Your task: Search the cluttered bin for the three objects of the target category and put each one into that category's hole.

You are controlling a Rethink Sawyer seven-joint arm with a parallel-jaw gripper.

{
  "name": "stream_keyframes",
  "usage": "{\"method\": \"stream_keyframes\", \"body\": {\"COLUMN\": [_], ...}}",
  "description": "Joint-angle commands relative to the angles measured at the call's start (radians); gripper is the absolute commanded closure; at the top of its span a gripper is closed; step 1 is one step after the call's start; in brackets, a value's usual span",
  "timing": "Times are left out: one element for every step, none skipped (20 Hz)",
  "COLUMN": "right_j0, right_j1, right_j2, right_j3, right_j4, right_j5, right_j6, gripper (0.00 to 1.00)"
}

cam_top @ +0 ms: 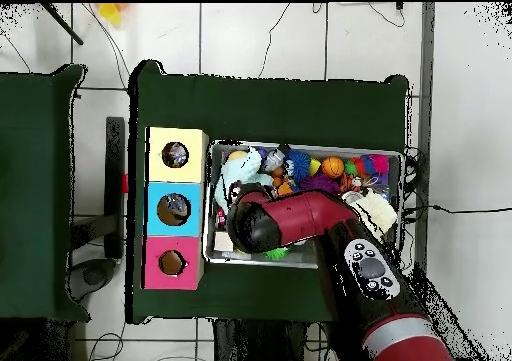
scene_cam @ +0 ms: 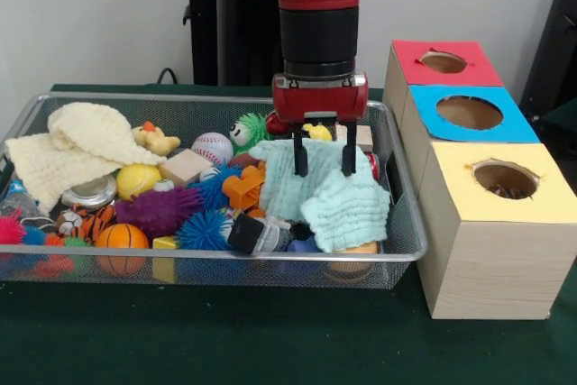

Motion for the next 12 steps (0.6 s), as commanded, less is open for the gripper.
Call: {"method": "stream_keyframes", "body": {"right_j0": [-0.053, -0.065, -0.075, -0.081, -0.085, -0.086, -0.085, -0.083, -0.078, -0.076, -0.08, -0.086], "right_j1": [-0.098, -0.094, -0.085, -0.071, -0.056, -0.041, -0.032, -0.031, -0.034, -0.04, -0.04, -0.031], "right_j2": [-0.009, -0.002, 0.004, 0.007, 0.009, 0.008, 0.006, 0.003, -0.003, -0.007, -0.004, 0.0], "right_j3": [0.062, 0.061, 0.058, 0.055, 0.05, 0.045, 0.039, 0.036, 0.029, 0.028, 0.026, 0.02], "right_j4": [0.021, 0.016, 0.006, -0.001, -0.011, -0.021, -0.03, -0.038, -0.045, -0.056, -0.065, -0.069], "right_j5": [0.215, 0.216, 0.207, 0.198, 0.183, 0.169, 0.16, 0.156, 0.162, 0.157, 0.152, 0.149], "right_j6": [-0.083, -0.092, -0.097, -0.094, -0.089, -0.082, -0.079, -0.078, -0.08, -0.082, -0.089, -0.096], "gripper": [0.0, 0.0, 0.0, 0.0, 0.0, 0.0, 0.0, 0.0, 0.0, 0.0, 0.0, 0.0]}}
